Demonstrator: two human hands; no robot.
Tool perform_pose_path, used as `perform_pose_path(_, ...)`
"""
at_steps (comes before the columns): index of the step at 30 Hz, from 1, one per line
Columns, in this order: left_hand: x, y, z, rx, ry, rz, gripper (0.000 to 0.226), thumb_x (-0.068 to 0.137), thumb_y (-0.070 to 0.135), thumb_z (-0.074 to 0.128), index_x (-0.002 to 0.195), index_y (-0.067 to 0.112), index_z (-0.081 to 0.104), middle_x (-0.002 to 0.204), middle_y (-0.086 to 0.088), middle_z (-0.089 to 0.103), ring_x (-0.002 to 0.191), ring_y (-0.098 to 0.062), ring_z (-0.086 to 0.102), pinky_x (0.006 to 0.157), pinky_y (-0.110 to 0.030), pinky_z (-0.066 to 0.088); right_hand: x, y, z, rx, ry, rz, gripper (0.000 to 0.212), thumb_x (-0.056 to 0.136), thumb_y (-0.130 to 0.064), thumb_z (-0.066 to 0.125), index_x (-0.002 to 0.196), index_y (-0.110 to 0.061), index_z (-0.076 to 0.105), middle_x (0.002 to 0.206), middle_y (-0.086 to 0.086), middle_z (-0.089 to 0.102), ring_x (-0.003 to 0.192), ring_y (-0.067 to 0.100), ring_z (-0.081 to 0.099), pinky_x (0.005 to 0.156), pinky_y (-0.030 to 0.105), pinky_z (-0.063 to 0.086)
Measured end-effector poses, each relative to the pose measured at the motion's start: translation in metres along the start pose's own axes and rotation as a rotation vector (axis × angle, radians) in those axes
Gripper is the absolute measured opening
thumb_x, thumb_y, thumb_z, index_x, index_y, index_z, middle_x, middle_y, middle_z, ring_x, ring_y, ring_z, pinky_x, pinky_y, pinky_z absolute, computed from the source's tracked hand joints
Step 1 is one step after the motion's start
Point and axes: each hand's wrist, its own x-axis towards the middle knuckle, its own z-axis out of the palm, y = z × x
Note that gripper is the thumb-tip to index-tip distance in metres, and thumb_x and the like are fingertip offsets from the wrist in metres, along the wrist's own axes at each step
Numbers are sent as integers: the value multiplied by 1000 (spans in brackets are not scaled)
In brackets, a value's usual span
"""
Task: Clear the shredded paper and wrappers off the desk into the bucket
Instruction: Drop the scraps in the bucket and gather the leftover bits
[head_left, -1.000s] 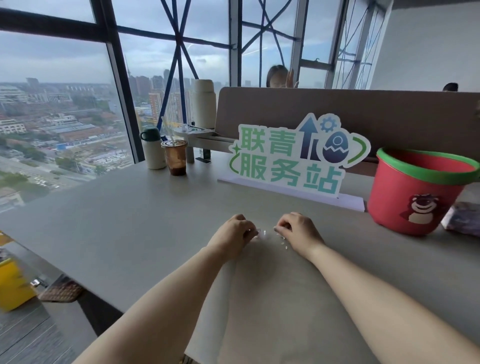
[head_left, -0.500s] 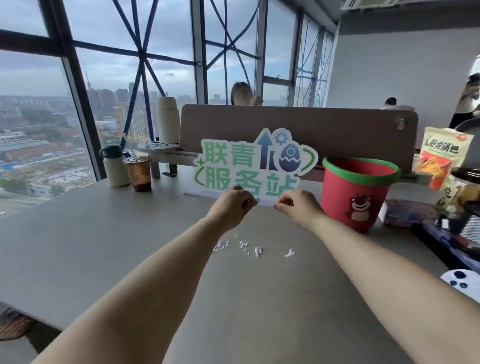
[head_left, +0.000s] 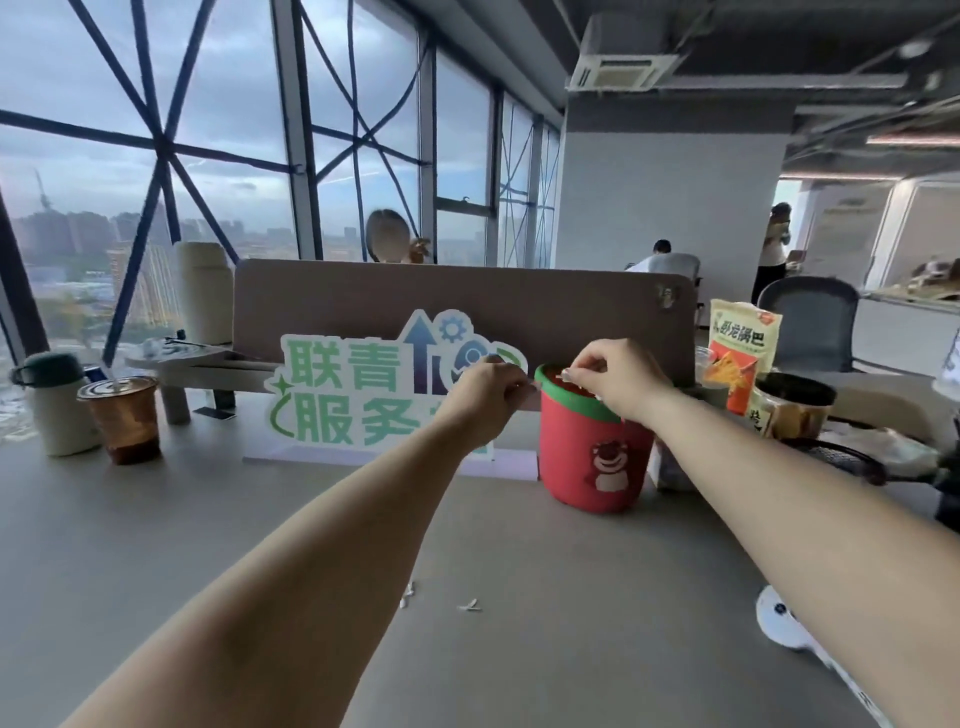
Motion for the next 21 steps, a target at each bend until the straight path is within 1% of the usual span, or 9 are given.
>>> perform_pose_path(2,25,5,15,-36,11,18,21,89,19,56,96,7,71,99,-14,63,91,-26,58,78,-28,43,15,16,-9,-16,26,18,17,81,-26,68,78,-9,68,59,-7,56,55,6,49,54,23,35)
perform_pose_path(3,37,8,23,-44,5,29,20,89,19,56,95,7,71,97,-13,64,91,-24,57,77,-28,42,22,26,-11,-26,35,32,16,81,-26,68,78,-11,68,59,-9,55,56,6,49,53,22,35)
perform_pose_path(6,73,12,53,-42,-25,74,21,89,20,56,89,6,70,90,-12,67,93,-23,53,76,-28,39,44,57,-9,-47,41,79,15,81,-27,67,80,-12,69,62,-6,56,61,14,52,58,25,37)
perform_pose_path(9,100,10,78,-35,-49,91,20,89,21,57,89,7,71,89,-12,68,95,-24,54,78,-29,41,61,83,-5,-60,23,87,16,82,-29,66,78,-13,69,62,-5,58,60,13,54,52,24,40)
perform_pose_path(12,119,6,94,4,-94,71,21,89,24,55,92,10,70,91,-12,67,94,-25,55,75,-27,37,75,100,-4,-96,18,98,14,83,-25,65,80,-12,69,62,-5,57,60,14,54,58,24,40)
perform_pose_path(15,130,8,102,34,-138,53,22,90,27,54,95,12,70,94,-11,67,94,-25,56,68,-23,31,84,110,-4,-121,-14,110,13,85,-22,62,81,-12,69,63,-3,59,55,11,53,64,25,43)
perform_pose_path(17,135,11,104,35,-186,37,22,90,26,55,101,13,69,101,-10,68,96,-26,58,71,-25,36,88,112,-5,-131,-52,108,13,87,-22,60,82,-14,69,66,-2,62,59,14,55,67,27,45)
perform_pose_path(19,137,14,105,48,-232,23,25,90,25,54,108,13,67,109,-10,66,101,-27,58,77,-27,42,89,113,-5,-161,-84,98,15,89,-22,57,85,-15,69,73,-2,62,69,16,57,69,26,41)
perform_pose_path(21,137,16,106,64,-268,16,28,91,25,52,113,13,64,113,-11,65,104,-28,57,81,-28,43,89,112,-5,-187,-102,93,17,90,-21,54,84,-16,69,76,-2,62,75,17,56,70,25,38)
